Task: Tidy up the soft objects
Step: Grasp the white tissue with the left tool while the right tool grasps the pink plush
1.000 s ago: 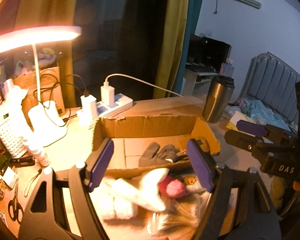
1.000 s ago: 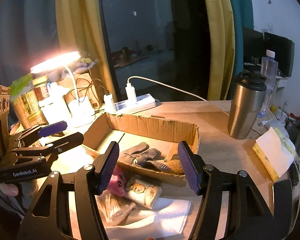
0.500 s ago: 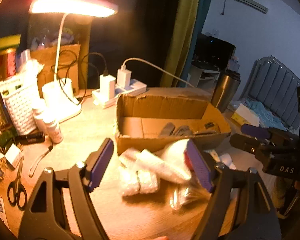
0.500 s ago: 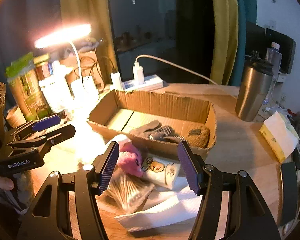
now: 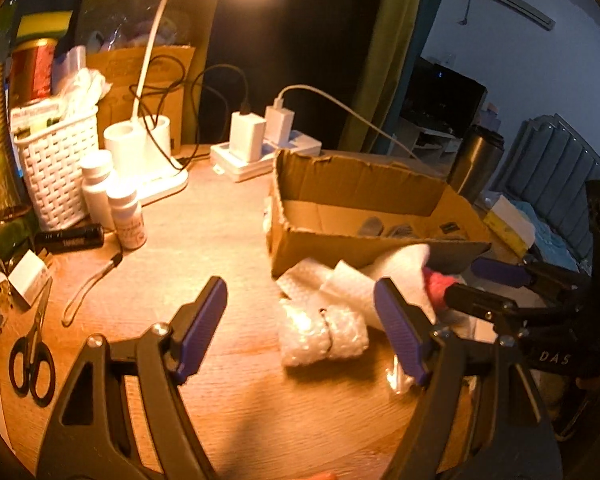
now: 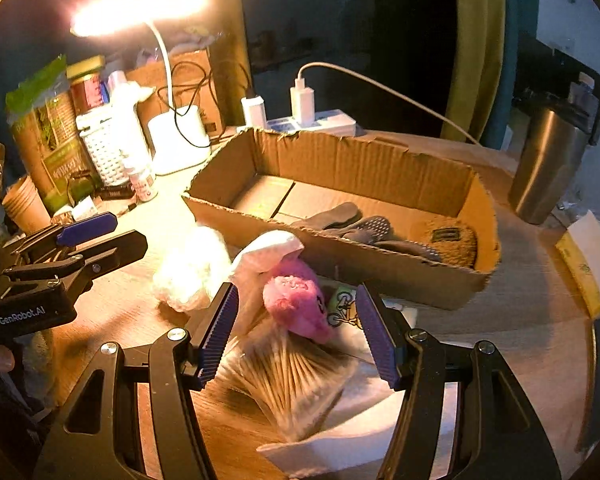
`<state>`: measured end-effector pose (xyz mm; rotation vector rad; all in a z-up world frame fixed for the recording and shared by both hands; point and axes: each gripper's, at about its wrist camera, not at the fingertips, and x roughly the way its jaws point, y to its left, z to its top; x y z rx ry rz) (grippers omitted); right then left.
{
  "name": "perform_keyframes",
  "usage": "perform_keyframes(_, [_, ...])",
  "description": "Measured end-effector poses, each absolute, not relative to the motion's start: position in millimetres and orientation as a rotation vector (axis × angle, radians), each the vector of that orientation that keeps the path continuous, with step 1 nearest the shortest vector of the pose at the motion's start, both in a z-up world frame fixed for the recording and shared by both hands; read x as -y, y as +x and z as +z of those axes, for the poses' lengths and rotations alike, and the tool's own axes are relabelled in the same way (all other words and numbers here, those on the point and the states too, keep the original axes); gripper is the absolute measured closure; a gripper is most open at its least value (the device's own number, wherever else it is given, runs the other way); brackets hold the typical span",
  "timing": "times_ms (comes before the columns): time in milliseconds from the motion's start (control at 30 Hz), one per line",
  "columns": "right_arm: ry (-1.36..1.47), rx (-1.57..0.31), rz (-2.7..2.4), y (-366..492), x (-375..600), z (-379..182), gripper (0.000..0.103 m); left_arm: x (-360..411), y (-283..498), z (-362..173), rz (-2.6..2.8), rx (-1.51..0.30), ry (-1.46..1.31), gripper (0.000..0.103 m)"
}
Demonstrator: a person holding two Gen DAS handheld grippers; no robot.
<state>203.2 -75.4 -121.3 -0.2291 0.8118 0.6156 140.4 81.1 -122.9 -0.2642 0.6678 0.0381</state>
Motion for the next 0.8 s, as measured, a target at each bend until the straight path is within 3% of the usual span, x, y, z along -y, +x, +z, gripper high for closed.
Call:
perform_keyframes(167, [-0.235, -0.835, 0.620, 211.3, 70.6, -132.8, 0.044, -81.8, 143.5, -128.8, 0.041, -0.683, -0.268, 0.026])
perform_keyframes(267, [-0.235, -0.859, 0.624, 216.2, 70.2, -141.3, 0.055, -78.3, 146.7, -131.4, 0.038, -0.695, -0.261, 0.026])
perform_keyframes(333, [-0.225, -0.866, 0.643, 217.5, 71.4, -143.8, 0.068, -75.2, 149.4, -132.3, 0.036, -0.701, -0.256, 0.026])
perform_keyframes(800, [-0.136, -0.793, 0.681, 210.2, 117.7, -121.5, 0.070, -20.7, 173.8, -132.4, -0.026, -0.735, -0.177, 0.026])
